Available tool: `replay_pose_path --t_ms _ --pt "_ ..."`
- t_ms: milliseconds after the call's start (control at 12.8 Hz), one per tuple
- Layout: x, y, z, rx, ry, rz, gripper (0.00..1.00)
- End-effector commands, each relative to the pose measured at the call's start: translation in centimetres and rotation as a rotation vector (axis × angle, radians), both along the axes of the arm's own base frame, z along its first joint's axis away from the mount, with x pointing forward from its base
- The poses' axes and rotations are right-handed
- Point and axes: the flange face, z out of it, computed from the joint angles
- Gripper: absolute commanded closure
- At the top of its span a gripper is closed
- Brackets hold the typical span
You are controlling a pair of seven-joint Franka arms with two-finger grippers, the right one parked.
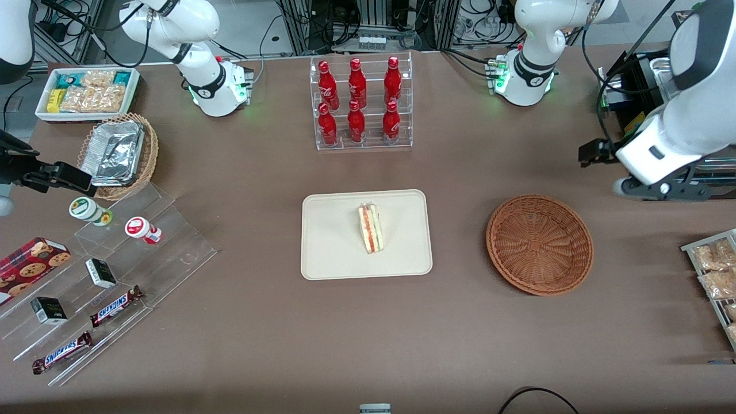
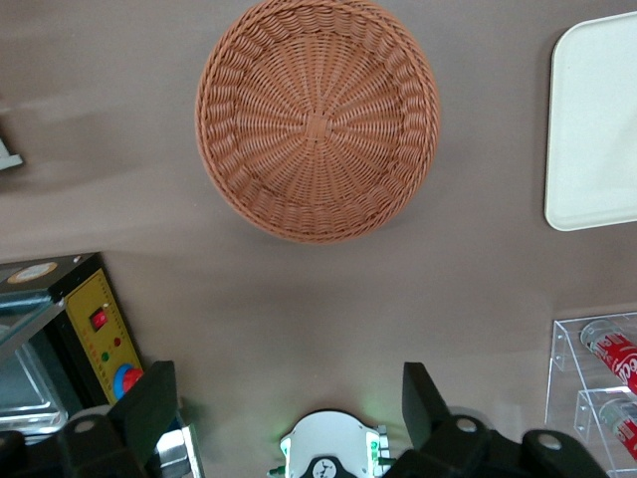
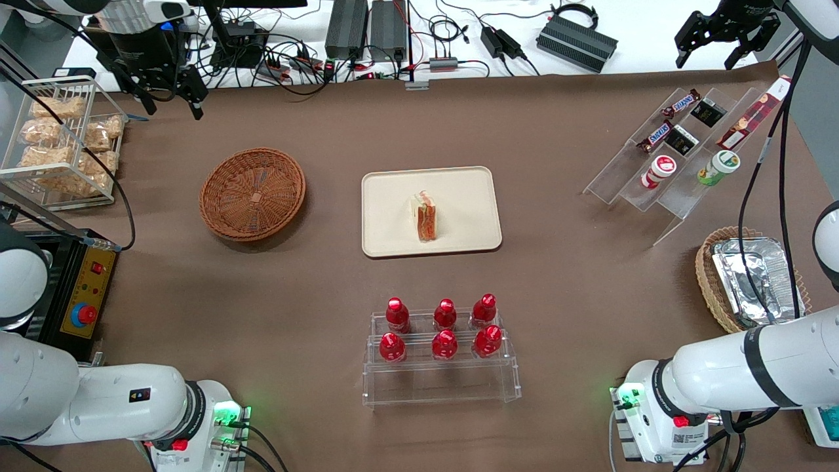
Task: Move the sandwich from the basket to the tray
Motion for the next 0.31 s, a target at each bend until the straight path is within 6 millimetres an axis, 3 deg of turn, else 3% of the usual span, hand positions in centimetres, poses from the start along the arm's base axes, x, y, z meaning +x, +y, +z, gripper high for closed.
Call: replay_pose_path --t_ms 0,234 --pt "-2.21 0.00 1.73 -0.008 0.000 -0.011 0.00" --pt "-2.76 0.46 2.42 -0.008 -0.005 -0.003 0.00"
